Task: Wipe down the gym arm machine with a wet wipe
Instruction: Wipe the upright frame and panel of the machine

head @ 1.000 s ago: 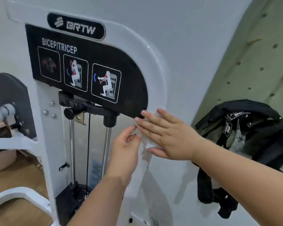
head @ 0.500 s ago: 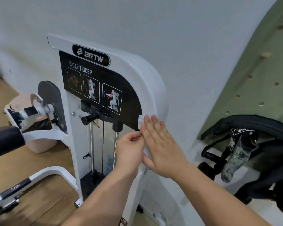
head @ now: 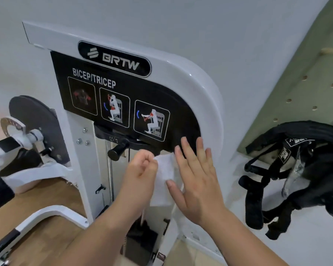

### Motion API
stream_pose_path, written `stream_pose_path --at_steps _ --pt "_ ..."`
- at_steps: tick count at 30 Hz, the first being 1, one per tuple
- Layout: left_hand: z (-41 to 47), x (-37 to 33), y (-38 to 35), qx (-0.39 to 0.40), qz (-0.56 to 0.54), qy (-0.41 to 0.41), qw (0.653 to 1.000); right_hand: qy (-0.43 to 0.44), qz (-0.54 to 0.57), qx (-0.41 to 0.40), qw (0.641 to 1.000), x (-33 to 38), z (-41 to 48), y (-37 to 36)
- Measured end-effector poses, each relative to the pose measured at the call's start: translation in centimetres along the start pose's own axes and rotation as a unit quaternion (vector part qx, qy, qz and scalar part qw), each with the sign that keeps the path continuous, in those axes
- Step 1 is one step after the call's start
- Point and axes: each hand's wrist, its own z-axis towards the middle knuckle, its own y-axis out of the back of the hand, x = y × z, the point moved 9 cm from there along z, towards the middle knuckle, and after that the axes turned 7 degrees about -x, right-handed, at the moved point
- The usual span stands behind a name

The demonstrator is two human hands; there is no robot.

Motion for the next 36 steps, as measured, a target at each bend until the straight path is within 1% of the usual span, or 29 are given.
stream_pose_path --at_steps 2,3,5,7,10,12,14,15,17,20,21,23,24,26,27,28,29,31,34,36 --pt "1.1 -0.4 2.8 0.014 0.023 -0.029 0.999 -0.032 0.082 0.015 0.996 1.7 0.7 -1.2" --pt "1.8 -0.2 4.3 0.016 0.037 -0.036 0.999 -0.065 0.128 0.029 0.989 2.4 1.1 -2.0" --pt "2.8 1.0 6.9 0.022 0.057 -0.029 0.998 -0.146 0.22 0.079 0.961 3.5 1.5 -4.0" --pt "3.4 2.1 8.7 0.047 0.064 -0.016 0.997 -0.186 0.298 0.133 0.927 5.1 1.5 -6.4" --pt "3.8 3.1 10.5 0.094 0.081 -0.002 0.992 -0.187 0.379 0.168 0.89 7.6 2.2 -9.4" --pt "4.1 3.1 11.5 0.099 0.089 0.001 0.991 -0.218 0.414 0.166 0.868 7.8 3.2 -11.0" --pt "4.6 2.8 12.8 0.074 0.097 -0.008 0.992 -0.238 0.42 0.151 0.863 7.4 4.2 -11.9" --pt "4.8 2.5 13.4 0.055 0.104 -0.011 0.993 -0.234 0.425 0.145 0.862 7.4 4.7 -11.9" --pt "5.2 2.2 14.5 0.022 0.125 -0.018 0.992 -0.194 0.441 0.133 0.866 7.9 6.0 -11.2" --pt "5.9 2.0 16.1 -0.045 0.171 -0.044 0.983 -0.054 0.384 0.052 0.92 9.1 8.5 -8.9" --pt "6.2 1.9 16.7 -0.071 0.173 -0.052 0.981 -0.01 0.36 0.036 0.932 9.8 9.3 -8.6" --pt "6.8 1.8 17.8 -0.112 0.159 -0.065 0.979 0.049 0.311 0.054 0.948 11.2 11.1 -9.1" --pt "7.3 1.7 18.3 -0.126 0.16 -0.068 0.977 0.07 0.274 0.077 0.956 12.0 12.1 -9.4" --pt "8.5 1.6 19.4 -0.138 0.174 -0.07 0.973 0.115 0.175 0.148 0.967 13.8 14.0 -10.4" --pt "9.2 1.4 20.0 -0.138 0.175 -0.073 0.972 0.123 0.149 0.19 0.963 14.4 15.1 -11.0" --pt "10.1 1.3 20.7 -0.141 0.17 -0.077 0.972 0.112 0.155 0.211 0.959 14.8 16.4 -11.3" --pt "11.0 1.2 21.5 -0.148 0.16 -0.081 0.972 0.098 0.164 0.214 0.958 15.3 18.0 -11.5" --pt "12.9 1.2 23.5 -0.19 0.144 -0.088 0.967 0.074 0.146 0.201 0.966 15.8 21.2 -12.4" --pt "16.1 1.5 26.4 -0.263 0.135 -0.079 0.952 0.06 0.095 0.211 0.971 17.1 24.4 -15.0" --pt "18.4 1.6 28.0 -0.314 0.136 -0.086 0.936 0.055 0.077 0.196 0.976 17.8 26.1 -16.0"
